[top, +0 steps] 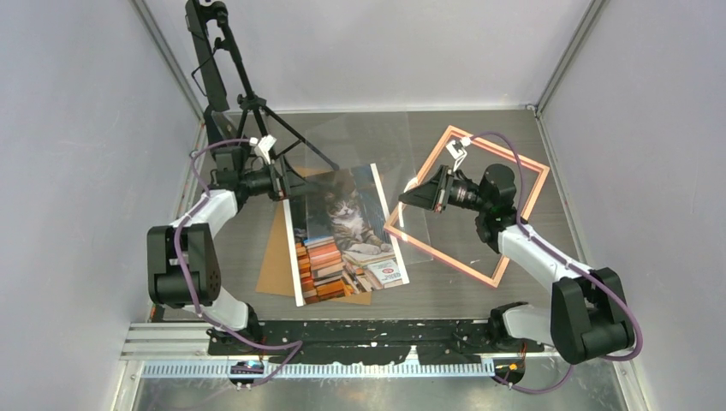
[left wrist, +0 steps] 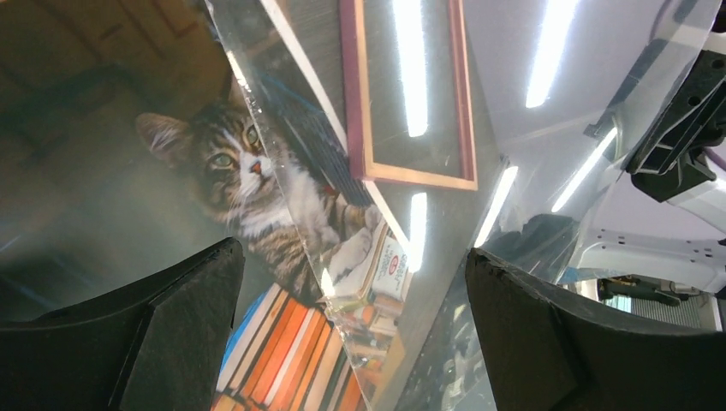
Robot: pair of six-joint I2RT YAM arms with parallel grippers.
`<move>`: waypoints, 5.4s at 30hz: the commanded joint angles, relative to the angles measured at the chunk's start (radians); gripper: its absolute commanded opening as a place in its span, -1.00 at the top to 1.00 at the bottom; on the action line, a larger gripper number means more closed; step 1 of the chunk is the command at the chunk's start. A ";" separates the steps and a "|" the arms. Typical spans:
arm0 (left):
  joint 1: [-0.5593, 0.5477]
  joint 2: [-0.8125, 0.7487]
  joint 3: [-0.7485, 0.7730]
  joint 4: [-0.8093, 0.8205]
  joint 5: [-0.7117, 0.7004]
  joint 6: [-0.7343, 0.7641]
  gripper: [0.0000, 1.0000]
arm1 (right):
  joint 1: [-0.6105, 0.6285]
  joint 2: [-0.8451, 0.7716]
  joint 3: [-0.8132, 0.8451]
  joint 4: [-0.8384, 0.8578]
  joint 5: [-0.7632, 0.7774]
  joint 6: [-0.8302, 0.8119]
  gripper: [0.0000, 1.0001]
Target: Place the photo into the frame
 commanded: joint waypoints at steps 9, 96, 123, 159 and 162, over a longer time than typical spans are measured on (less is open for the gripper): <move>-0.098 0.044 -0.034 0.374 0.153 -0.256 -0.98 | -0.051 -0.089 -0.011 0.103 -0.034 0.047 0.89; -0.110 -0.109 -0.196 0.504 -0.006 -0.563 1.00 | -0.277 -0.198 0.202 -0.812 0.537 -0.654 -0.97; 0.051 -0.298 -0.124 0.247 0.135 -0.510 1.00 | 0.037 -0.143 0.102 -1.124 0.577 -1.453 -0.76; 0.134 -0.281 0.034 0.083 0.138 -0.451 1.00 | 0.227 -0.014 -0.021 -1.063 0.674 -1.669 0.84; 0.136 -0.265 0.041 0.085 0.130 -0.450 1.00 | 0.241 -0.083 -0.057 -1.082 0.672 -1.712 0.86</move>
